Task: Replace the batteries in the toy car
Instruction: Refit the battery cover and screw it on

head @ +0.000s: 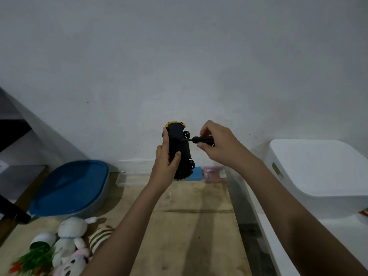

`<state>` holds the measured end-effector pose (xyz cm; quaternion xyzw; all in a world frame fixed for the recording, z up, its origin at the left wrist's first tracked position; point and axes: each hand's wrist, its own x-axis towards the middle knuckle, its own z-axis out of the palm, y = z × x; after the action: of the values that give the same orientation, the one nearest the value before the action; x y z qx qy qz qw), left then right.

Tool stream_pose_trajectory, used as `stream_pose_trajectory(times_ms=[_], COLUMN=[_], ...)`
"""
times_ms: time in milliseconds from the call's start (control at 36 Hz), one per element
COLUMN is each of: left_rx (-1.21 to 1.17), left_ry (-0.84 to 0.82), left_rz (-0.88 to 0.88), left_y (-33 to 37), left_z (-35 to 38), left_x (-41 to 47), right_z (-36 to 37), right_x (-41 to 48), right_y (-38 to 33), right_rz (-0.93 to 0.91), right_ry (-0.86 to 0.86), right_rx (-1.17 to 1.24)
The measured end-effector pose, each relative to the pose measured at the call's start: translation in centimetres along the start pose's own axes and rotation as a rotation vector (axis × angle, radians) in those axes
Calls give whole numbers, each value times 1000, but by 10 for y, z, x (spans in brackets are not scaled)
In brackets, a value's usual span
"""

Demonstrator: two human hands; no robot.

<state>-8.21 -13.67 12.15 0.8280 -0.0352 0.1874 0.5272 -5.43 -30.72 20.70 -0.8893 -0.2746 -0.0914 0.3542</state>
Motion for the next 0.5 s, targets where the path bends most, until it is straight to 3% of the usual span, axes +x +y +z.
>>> stream_pose_trajectory(times_ms=[222, 500], left_rx=[183, 316], left_ry=[-84, -81], left_rz=[-6, -39], left_y=[3, -1], left_z=[-1, 5], left_x=[-6, -12], right_z=[4, 15], right_x=[-3, -10], right_y=[13, 30], right_rz=[-76, 266], right_ry=[-40, -100], right_rx=[-227, 85])
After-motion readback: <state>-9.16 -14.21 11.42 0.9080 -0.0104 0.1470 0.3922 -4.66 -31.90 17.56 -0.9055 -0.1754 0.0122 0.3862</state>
